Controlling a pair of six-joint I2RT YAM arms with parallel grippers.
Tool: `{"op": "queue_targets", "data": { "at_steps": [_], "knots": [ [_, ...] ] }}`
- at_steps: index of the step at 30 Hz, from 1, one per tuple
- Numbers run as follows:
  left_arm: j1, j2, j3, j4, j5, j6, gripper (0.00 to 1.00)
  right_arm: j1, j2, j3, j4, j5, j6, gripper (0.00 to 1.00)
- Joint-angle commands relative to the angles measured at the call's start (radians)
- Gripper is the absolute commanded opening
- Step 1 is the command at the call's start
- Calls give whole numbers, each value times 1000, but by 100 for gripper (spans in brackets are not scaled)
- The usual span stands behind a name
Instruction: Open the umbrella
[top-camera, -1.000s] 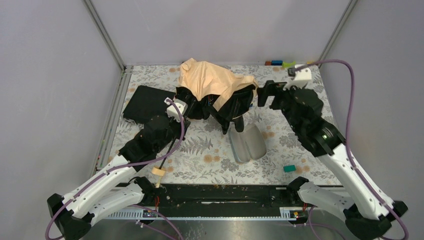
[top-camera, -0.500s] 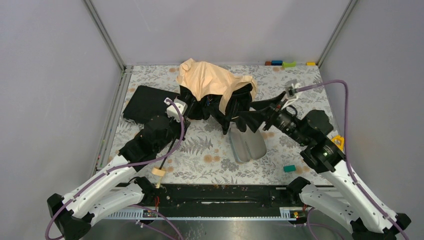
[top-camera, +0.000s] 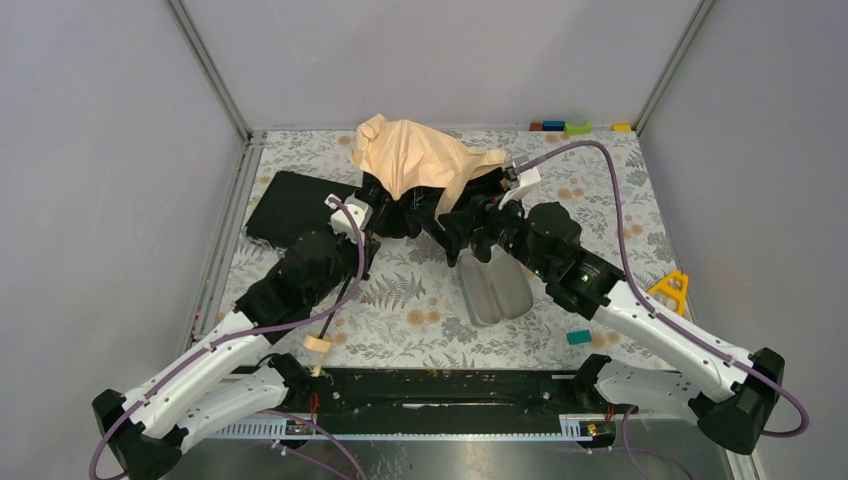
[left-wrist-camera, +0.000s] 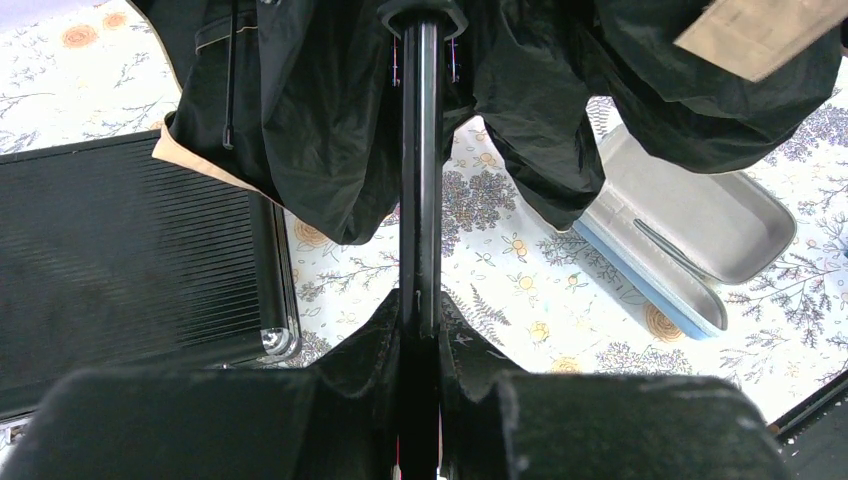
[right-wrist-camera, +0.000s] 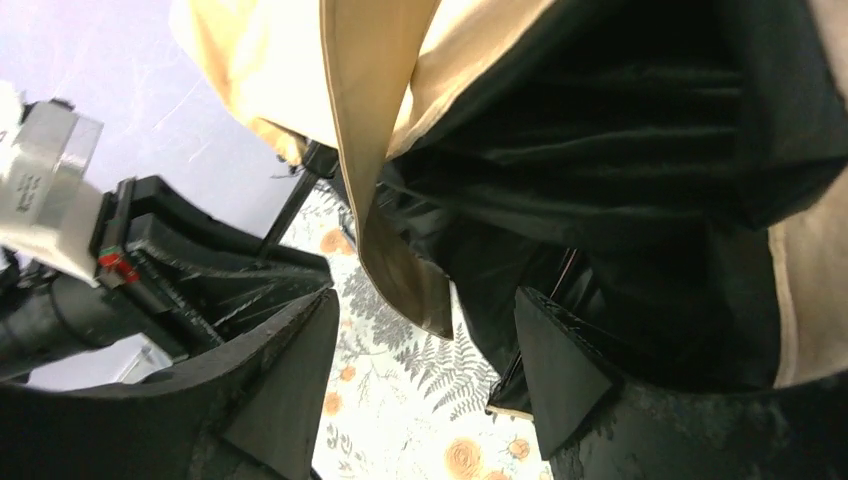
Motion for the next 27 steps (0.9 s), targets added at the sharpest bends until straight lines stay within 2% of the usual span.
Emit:
{"op": "queue_targets", "data": {
  "at_steps": [1,6,7,10,12,16,19,21,24,26,27],
  "knots": [
    [-2,-27,66,126,11,-18,0,5,41,50,91,62,-16,70],
    [-1,-22,64,126,2,-18,0,5,98,140,117,-40,-36,60],
    [-1,-21,62,129,-2,-17,0,5,105,156,115,-42,-44,52],
    [0,-11,61,128,-13,-12,0,5,112,210,78,-43,-63,14],
    [-2,-4,63,125,-15,-10,0,5,100,238,58,-52,-67,1],
    [-1,-10,56,134,-25,-19,0,5,43,279,75,-153,-56,0],
    [-1,-13,56,134,-22,-19,0,3,15,319,93,-123,-87,0],
    [-1,-10,57,134,-20,-20,0,4,15,362,73,-27,-138,10],
    [-1,-7,58,131,-21,-18,0,-6,29,424,37,148,-216,13],
    [0,-5,59,131,-22,-18,0,-31,36,449,32,239,-247,31],
    [-1,-5,59,131,-21,-18,0,-54,37,459,33,269,-251,33]
  ]
}}
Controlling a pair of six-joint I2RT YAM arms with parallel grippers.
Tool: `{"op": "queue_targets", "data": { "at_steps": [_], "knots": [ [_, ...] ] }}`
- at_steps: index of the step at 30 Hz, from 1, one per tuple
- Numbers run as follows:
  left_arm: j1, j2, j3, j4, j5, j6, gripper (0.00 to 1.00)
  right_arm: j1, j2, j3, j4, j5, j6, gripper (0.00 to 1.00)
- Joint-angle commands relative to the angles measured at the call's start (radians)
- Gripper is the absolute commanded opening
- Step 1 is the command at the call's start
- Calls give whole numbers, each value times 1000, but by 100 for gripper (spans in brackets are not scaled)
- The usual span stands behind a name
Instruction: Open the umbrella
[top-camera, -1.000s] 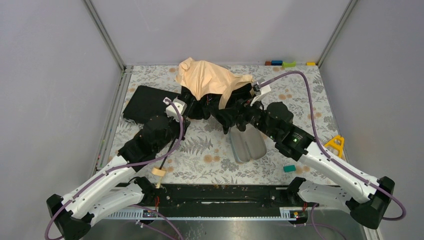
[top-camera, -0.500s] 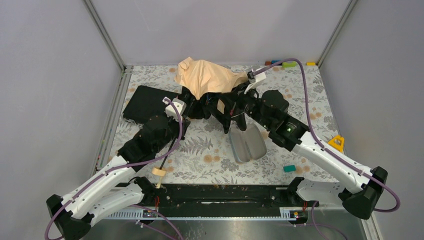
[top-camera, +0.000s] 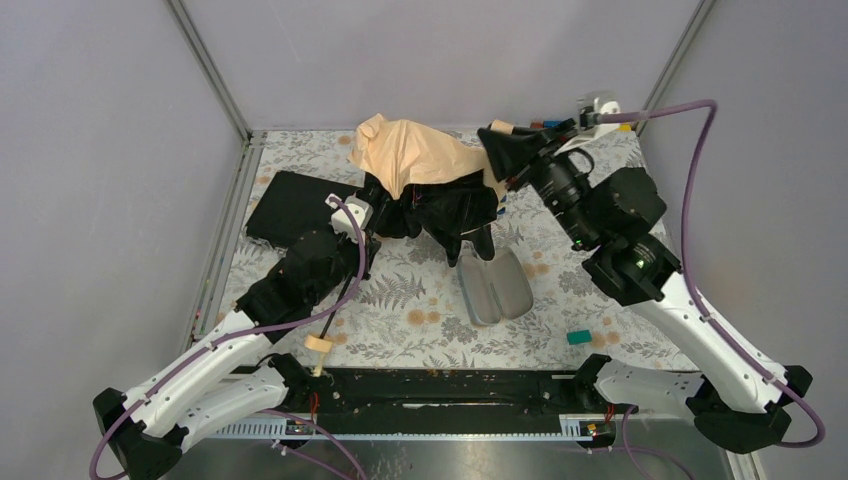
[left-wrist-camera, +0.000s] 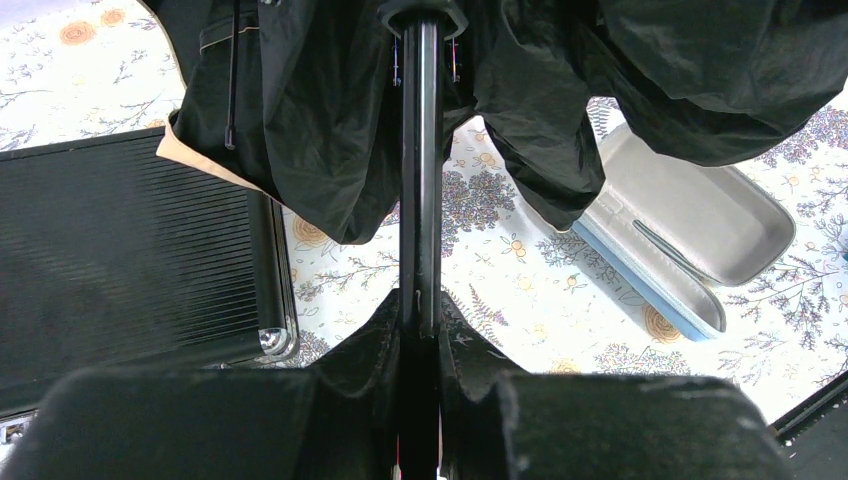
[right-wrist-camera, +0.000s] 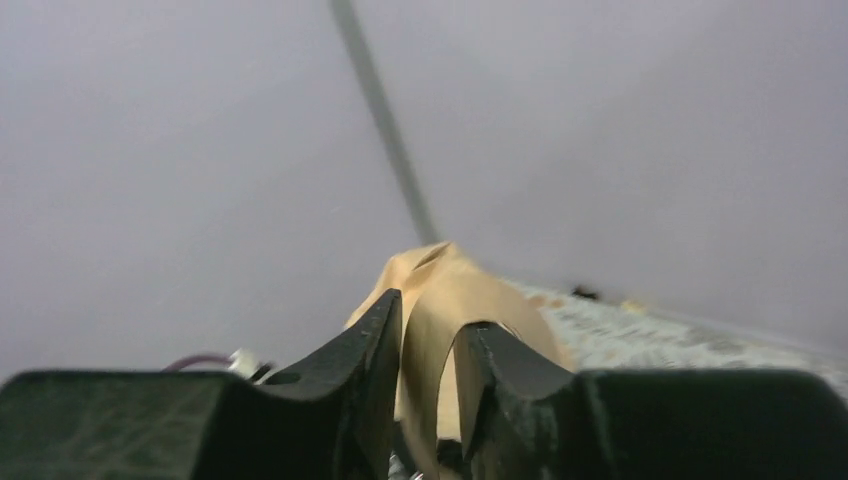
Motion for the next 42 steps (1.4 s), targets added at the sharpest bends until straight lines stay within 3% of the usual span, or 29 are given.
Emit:
{"op": "queue_targets", "data": {
  "at_steps": [1,4,7,9,13,15,17,21,24,29,33,38,42],
  "knots": [
    [-2,-10,56,129,-17,-11,0,-69,4,68,7,232,-99,35],
    [-1,-11,57,127,-14,-12,0,-139,2,70,12,314,-116,45],
    [-1,-18,58,127,-14,-11,0,-180,-3,52,12,418,-175,72],
    [-1,-24,57,128,-14,-13,0,-196,-10,26,12,492,-222,82],
    [0,-29,58,128,-10,-16,0,-211,-54,-46,-12,579,-256,92],
    [0,-32,58,127,-8,-19,0,-212,-109,-75,-84,536,-154,94],
    [0,-33,59,127,-8,-20,0,-211,-201,-164,-141,398,-20,90],
    [0,-31,59,128,-5,-33,0,-206,-345,-417,28,128,251,86],
    [-1,-21,65,128,9,-64,0,-159,-354,-512,127,30,334,86],
    [12,30,107,126,84,-160,0,90,-329,-560,250,111,248,87],
    [21,37,127,138,138,-227,0,259,-293,-671,508,228,210,85],
    [26,-16,105,195,184,-315,0,385,-145,-746,811,311,197,84],
    [25,-65,62,238,224,-383,0,401,0,-737,927,352,262,84]
  ]
}}
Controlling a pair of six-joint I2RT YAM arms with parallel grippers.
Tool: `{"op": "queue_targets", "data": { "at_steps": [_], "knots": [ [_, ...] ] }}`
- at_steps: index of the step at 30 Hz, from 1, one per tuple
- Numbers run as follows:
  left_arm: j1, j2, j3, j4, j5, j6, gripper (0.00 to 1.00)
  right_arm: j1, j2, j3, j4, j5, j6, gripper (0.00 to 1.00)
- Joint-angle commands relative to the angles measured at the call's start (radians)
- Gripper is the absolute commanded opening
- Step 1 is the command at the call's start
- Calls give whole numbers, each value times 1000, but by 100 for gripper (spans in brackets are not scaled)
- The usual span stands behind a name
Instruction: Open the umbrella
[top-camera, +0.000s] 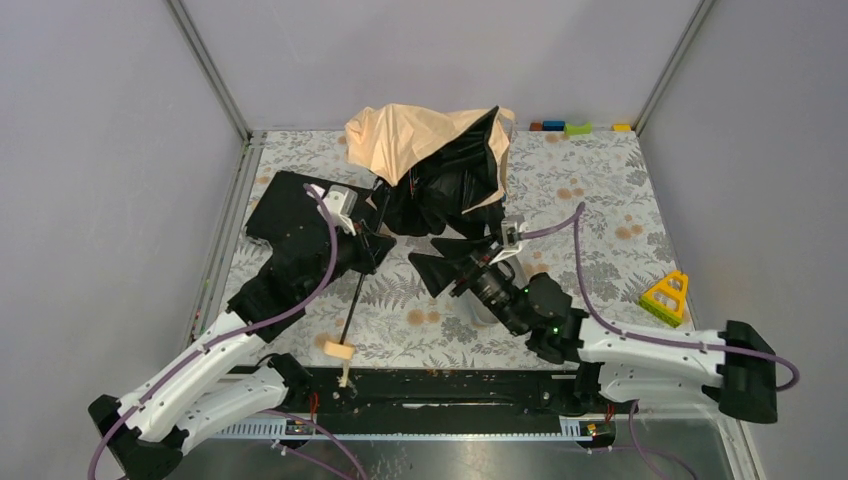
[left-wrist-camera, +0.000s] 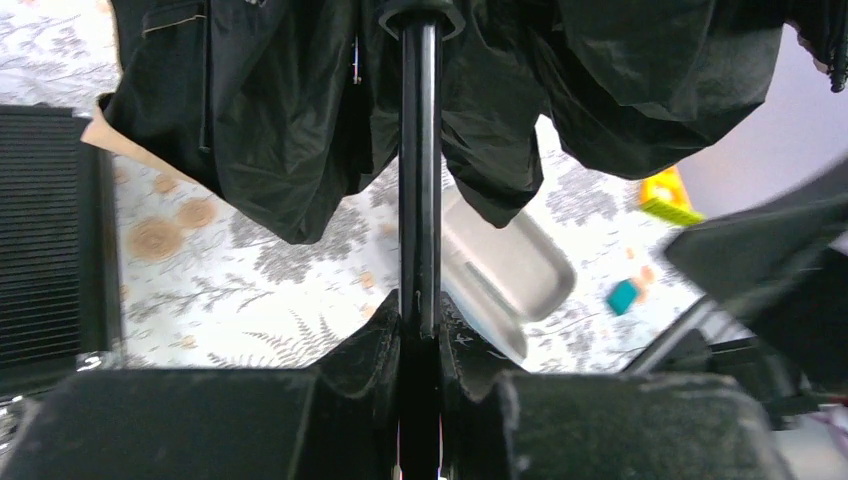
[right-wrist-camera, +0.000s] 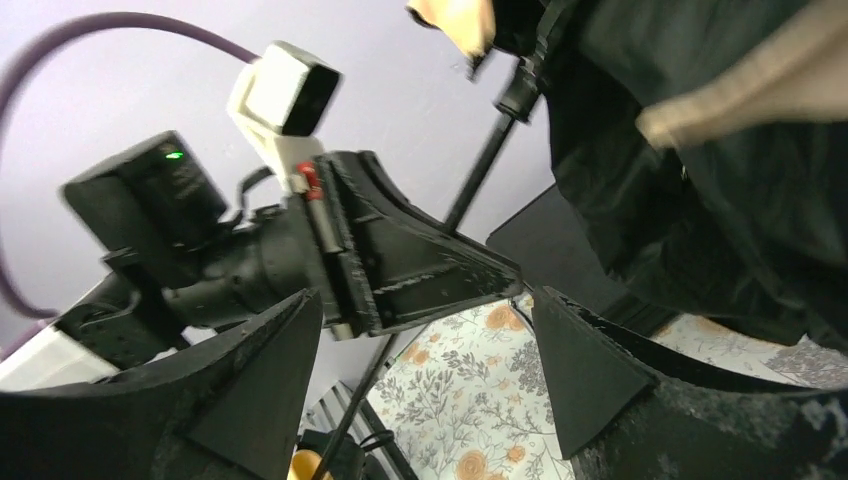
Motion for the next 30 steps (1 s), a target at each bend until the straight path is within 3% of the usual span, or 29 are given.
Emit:
{"op": "queue_targets", "data": {
  "at_steps": [1,8,13,19,24,30],
  "knots": [
    [6,-89,-9,232,83,-110,0,16,131,19,287,105,56,84],
    [6,-231,-74,244,57,-156,0,16,303,83,439,146,60,83],
    [5,-252,-66,238,130,-263,0,16,384,136,488,137,-19,83],
    [5,-285,-122,352,150,-407,0,16,493,194,642,130,-85,74],
    [4,-285,-157,427,169,-470,0,16,542,267,657,136,-102,72],
    [2,-284,-177,477,176,-505,0,14,582,360,599,217,-128,62]
  ]
}}
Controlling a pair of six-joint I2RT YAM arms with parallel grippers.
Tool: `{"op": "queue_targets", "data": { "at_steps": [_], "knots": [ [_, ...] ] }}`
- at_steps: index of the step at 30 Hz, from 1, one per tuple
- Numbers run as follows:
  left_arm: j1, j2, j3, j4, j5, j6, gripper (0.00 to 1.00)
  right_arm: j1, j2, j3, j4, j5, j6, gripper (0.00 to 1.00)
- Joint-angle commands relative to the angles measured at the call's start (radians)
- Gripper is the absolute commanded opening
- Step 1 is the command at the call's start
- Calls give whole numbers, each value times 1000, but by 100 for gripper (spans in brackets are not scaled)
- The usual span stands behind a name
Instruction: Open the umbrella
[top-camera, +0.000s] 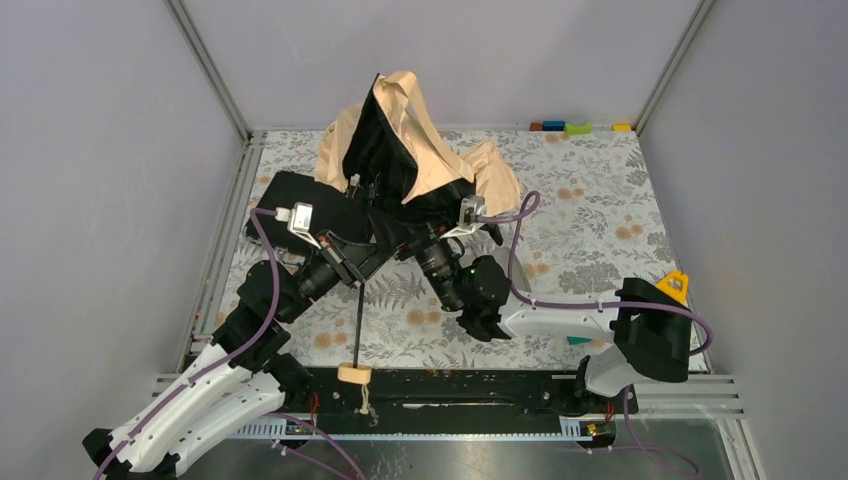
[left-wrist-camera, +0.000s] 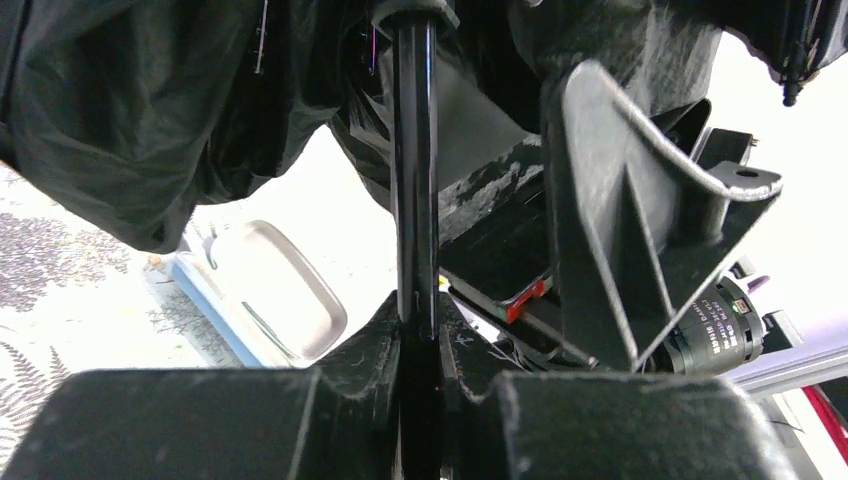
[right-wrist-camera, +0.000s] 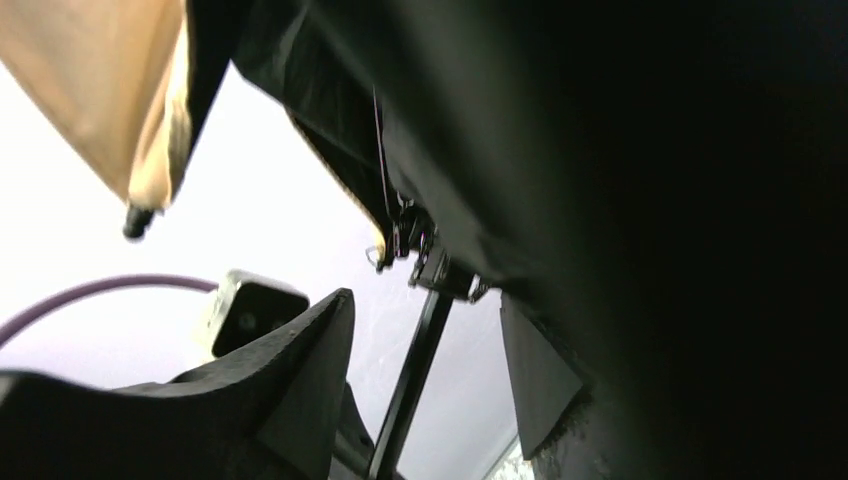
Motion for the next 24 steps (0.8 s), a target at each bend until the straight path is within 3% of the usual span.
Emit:
{"op": "queue_targets", "data": {
  "at_steps": [1,7,16,20,24],
  "knots": [
    [-1,-17,7,221,34,-42,0,6,20,96,8,112,-45,60],
    [-12,-20,-2,254,12,-47,0,1,45,117,-27,180,-5,56],
    [-20,9,-8,323,1,-56,0,2,83,77,56,154,73,59],
    [-22,8,-7,316,-12,-49,0,3,88,85,53,196,44,63],
    [-25,7,-3,220,-13,-14,0,-9,64,123,-1,254,-68,58]
  ]
}}
